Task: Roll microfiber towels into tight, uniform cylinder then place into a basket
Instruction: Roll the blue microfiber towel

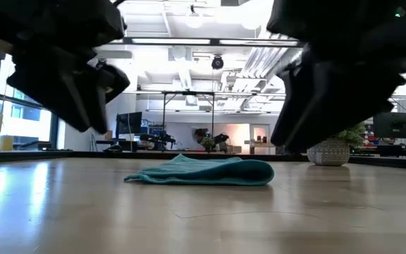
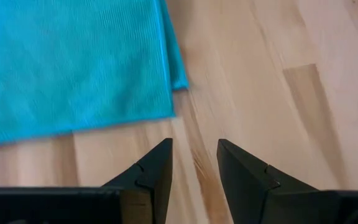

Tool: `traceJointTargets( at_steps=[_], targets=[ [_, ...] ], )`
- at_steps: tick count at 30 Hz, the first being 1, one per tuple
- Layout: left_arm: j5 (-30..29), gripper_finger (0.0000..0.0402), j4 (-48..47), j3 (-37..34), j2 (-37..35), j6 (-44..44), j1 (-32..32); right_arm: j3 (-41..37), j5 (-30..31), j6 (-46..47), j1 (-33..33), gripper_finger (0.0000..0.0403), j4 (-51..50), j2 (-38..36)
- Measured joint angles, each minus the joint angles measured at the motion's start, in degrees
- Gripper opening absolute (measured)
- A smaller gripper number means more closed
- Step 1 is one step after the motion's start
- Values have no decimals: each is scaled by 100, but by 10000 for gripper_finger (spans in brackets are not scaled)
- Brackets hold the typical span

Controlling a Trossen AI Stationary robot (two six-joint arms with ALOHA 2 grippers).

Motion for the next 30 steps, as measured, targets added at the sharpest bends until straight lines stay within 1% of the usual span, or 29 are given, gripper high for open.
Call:
traceJointTargets(
  at_steps=[3, 5, 7, 9, 12, 18, 23, 27, 30],
  targets=[
    [-125, 117, 190, 0, 0, 478, 1, -2, 6, -1421, 21, 159, -193, -47],
    [-141, 117, 289, 0, 0, 693, 2, -23, -21, -2193, 2, 156, -164, 36],
    [-205, 117, 343, 0, 0, 720, 7, -25, -101, -2637, -69, 154, -214, 184],
    [-306, 117, 351, 0, 0, 611, 7, -31, 55, -2900, -154, 154, -232, 291],
    [-419, 117, 348, 0, 0, 472, 9, -28, 311, -2976, -284, 154, -127, 348],
    [-419, 117, 307, 0, 0, 445, 11, -22, -148, -2988, -487, 154, 41, 416],
    [-417, 117, 250, 0, 0, 433, 11, -22, -200, -2968, -460, 153, 185, 428],
    [-419, 117, 245, 0, 0, 435, 11, -22, -236, -2758, -436, 153, 329, 468],
    [-417, 117, 243, 0, 0, 387, 11, -22, -254, -2550, -434, 140, 388, 510]
  ],
)
